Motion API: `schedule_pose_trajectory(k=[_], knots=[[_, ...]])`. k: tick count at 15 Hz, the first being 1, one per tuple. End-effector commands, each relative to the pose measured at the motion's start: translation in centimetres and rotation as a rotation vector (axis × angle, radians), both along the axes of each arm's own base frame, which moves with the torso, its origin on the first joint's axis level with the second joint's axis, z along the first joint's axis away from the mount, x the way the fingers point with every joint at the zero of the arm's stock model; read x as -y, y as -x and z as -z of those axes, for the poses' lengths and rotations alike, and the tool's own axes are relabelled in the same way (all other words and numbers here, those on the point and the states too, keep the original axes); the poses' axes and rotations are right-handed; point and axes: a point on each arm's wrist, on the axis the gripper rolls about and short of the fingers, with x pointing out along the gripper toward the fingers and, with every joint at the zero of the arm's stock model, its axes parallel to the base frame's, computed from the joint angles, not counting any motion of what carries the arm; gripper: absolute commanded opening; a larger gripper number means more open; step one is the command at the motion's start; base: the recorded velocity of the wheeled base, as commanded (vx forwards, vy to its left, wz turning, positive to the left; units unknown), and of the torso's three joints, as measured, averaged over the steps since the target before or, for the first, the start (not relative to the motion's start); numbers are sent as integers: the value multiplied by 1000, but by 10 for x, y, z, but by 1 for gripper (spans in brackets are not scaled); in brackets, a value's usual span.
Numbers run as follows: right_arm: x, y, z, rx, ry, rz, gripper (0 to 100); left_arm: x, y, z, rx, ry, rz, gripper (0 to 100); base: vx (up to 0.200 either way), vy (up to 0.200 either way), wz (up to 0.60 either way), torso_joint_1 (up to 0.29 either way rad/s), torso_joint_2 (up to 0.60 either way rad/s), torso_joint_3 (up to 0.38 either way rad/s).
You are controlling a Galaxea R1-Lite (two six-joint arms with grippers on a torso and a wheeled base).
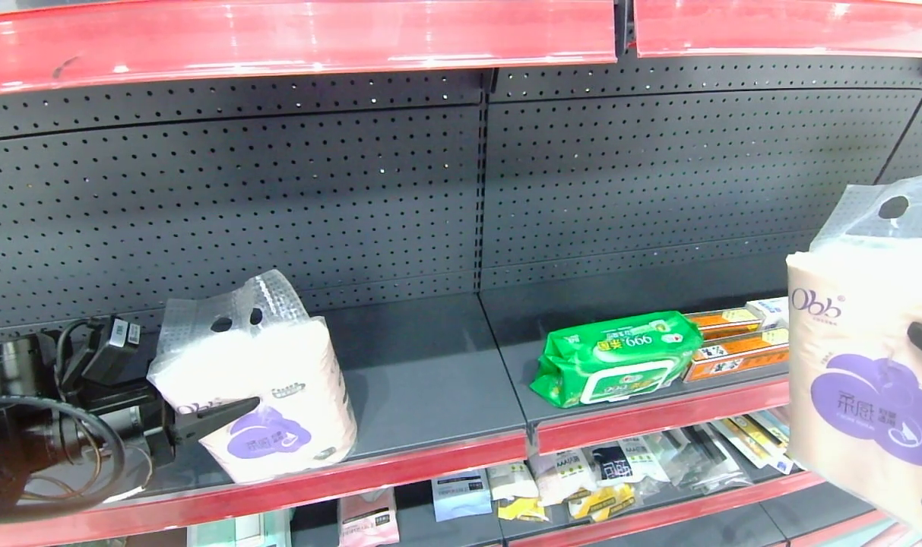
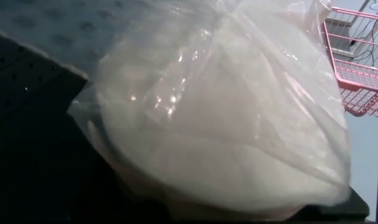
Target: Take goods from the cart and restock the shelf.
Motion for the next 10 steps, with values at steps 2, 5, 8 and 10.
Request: schedule_pose_trajectory(k=[2, 5, 8, 10], knots=[[0, -1, 0, -2, 3, 6, 0, 0, 1, 3, -15, 5, -1, 0, 0, 0, 0, 0, 0, 0], [0, -1, 0, -2, 1, 8, 0, 0, 1, 3, -17, 9, 2, 0, 0, 0, 0, 0, 0, 0], [0, 0, 1, -2, 1, 8, 0, 0, 1, 2, -15, 9, 2, 0, 0, 0, 0, 0, 0, 0], [0, 0, 0, -1, 1, 8, 0, 0, 1, 2, -17, 9, 2, 0, 0, 0, 0, 0, 0, 0]])
